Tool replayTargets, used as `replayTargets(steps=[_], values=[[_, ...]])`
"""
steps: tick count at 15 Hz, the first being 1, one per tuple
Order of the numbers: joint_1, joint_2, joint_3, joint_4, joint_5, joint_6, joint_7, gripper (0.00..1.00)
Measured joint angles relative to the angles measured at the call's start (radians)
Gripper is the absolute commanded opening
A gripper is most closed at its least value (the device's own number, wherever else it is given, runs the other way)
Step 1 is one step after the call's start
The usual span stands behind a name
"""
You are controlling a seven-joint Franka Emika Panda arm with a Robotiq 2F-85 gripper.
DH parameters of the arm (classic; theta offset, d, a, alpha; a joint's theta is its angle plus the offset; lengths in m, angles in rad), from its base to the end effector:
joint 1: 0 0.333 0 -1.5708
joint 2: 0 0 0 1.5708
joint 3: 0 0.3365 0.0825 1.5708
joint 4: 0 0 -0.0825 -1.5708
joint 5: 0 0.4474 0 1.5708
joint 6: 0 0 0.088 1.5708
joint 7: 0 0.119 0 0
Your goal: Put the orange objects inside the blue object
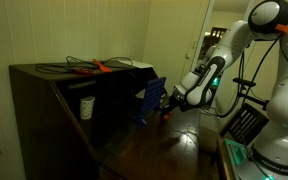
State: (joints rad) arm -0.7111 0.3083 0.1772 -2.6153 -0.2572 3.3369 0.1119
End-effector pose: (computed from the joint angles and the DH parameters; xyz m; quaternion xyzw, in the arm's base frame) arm 0.4342 -0.2168 0.1392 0.9579 -0.1953 0.2094 0.0210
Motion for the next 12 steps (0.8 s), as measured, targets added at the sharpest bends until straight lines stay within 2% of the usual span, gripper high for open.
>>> replayTargets(steps=[1, 2, 3, 11, 12], values=[[-0.006, 0.000, 0.007, 0.005, 0.000, -0.008, 0.000, 0.41], [-0.010, 0.000, 0.011, 0.008, 0.000, -0.015, 0.000, 0.37], [-0.013, 0.000, 0.011, 0.011, 0.000, -0.021, -0.002, 0.38], [-0.016, -0.001, 0.022, 0.029, 0.000, -0.081, -0.020, 0.94], [-0.017, -0.001, 0.027, 0.030, 0.000, -0.093, -0.026, 0.92]])
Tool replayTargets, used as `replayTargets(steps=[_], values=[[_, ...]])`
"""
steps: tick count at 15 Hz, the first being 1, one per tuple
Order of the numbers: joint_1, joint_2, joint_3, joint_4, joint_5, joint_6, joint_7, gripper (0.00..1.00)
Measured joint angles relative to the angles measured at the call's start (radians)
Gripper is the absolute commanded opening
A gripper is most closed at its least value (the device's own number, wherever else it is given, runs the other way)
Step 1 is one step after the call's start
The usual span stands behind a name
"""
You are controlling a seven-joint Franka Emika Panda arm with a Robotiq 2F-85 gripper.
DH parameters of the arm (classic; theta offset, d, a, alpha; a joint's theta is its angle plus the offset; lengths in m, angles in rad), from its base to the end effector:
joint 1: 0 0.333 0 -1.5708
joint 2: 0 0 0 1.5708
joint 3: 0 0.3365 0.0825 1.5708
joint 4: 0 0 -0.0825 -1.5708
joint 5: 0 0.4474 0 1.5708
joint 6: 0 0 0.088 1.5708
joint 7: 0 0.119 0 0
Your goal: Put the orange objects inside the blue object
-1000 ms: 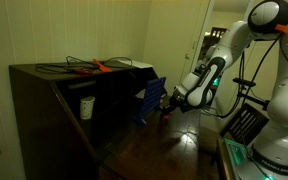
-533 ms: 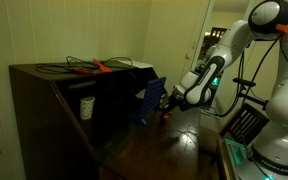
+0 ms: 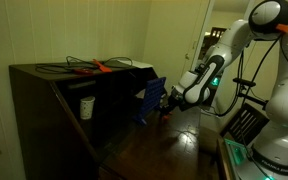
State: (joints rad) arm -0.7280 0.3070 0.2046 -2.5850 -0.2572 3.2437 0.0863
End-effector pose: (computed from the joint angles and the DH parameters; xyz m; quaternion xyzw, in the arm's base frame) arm 0.4432 -0.2179 0.1384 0.9667 -0.1806 0.1803 0.0203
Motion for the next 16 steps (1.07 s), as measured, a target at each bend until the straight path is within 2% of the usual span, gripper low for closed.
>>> replayTargets(steps=[1, 2, 3, 4, 9, 10, 11, 12, 16], values=[[-0.001, 0.000, 0.004, 0.000, 0.000, -0.012, -0.005, 0.92], [-0.002, 0.000, 0.009, 0.001, 0.000, -0.024, -0.011, 0.64], [-0.003, 0.000, 0.012, 0.001, 0.000, -0.037, -0.016, 0.66], [-0.004, 0.000, 0.014, 0.002, 0.000, -0.042, -0.021, 0.63], [-0.017, -0.010, 0.022, 0.005, 0.000, -0.046, -0.040, 0.28], [-0.019, -0.012, 0.024, 0.005, 0.000, -0.047, -0.043, 0.71], [-0.022, -0.013, 0.024, 0.006, 0.000, -0.048, -0.047, 0.67], [-0.023, -0.014, 0.025, 0.007, 0.000, -0.052, -0.049, 0.68], [-0.028, -0.014, 0.025, 0.013, 0.000, -0.076, -0.062, 0.96]])
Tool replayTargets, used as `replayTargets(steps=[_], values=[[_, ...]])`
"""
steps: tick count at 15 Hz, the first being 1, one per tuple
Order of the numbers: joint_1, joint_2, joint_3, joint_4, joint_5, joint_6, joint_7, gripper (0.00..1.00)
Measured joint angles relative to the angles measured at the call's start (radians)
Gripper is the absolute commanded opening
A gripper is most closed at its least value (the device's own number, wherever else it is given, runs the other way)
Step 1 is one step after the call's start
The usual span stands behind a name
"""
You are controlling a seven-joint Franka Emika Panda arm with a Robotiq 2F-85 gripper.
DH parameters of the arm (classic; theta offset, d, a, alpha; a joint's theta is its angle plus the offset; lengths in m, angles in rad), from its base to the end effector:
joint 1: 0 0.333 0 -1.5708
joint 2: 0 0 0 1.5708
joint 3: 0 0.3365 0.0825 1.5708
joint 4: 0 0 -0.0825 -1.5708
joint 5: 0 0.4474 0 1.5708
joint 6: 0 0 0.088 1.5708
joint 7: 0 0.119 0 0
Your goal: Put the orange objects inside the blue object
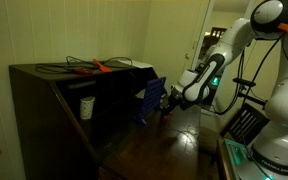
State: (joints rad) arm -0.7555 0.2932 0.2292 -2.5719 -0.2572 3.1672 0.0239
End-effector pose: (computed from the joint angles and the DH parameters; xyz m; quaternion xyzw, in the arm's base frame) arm 0.4445 -0.2222 0.1407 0.9755 -0.1533 0.1557 0.0245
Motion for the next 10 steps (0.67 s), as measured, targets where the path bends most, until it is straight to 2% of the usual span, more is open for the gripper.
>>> replayTargets(steps=[1, 2, 4, 5, 6, 10], values=[[-0.001, 0.000, 0.000, 0.000, 0.000, -0.006, -0.005, 0.88], [-0.003, 0.000, 0.000, 0.000, 0.000, -0.016, -0.009, 0.93], [-0.004, 0.000, 0.000, 0.001, 0.000, -0.037, -0.018, 0.85], [-0.004, -0.001, 0.001, 0.002, 0.000, -0.042, -0.021, 0.64], [-0.004, -0.001, 0.001, 0.004, 0.000, -0.047, -0.024, 0.61], [-0.012, -0.007, 0.014, 0.010, 0.000, -0.054, -0.031, 0.31]])
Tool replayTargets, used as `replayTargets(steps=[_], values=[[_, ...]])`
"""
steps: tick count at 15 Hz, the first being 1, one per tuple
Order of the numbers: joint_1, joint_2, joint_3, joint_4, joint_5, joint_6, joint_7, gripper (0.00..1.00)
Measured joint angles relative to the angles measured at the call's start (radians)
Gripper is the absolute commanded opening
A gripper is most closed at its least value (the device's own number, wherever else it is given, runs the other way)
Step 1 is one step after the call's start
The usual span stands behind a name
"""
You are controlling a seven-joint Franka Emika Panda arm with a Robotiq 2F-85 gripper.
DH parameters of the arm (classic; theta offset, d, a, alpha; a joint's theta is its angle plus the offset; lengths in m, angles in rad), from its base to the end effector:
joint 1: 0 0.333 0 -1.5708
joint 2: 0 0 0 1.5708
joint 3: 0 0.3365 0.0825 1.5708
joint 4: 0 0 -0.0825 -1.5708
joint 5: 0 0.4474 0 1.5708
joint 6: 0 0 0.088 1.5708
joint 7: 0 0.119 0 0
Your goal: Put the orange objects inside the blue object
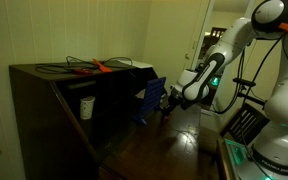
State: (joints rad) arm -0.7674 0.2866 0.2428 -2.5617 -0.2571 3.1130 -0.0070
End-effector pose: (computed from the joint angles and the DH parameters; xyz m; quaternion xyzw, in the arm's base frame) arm 0.4459 -0.2235 0.1412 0.9805 -0.1384 0.1373 0.0252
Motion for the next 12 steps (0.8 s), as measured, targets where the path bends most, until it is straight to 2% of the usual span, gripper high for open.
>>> replayTargets(steps=[1, 2, 3, 5, 9, 10, 12], values=[[-0.003, -0.002, 0.003, 0.001, 0.000, -0.002, -0.001, 0.25], [-0.006, -0.005, 0.006, 0.001, 0.000, -0.004, -0.002, 0.33], [-0.008, -0.008, 0.007, 0.001, 0.000, -0.009, -0.004, 0.62], [-0.009, -0.018, 0.007, 0.002, 0.000, -0.026, -0.006, 0.64], [-0.010, -0.020, 0.006, 0.004, 0.000, -0.061, -0.016, 0.88], [-0.010, -0.020, 0.005, 0.005, 0.000, -0.071, -0.020, 0.73], [-0.010, -0.020, 0.005, 0.005, 0.000, -0.091, -0.026, 0.52]])
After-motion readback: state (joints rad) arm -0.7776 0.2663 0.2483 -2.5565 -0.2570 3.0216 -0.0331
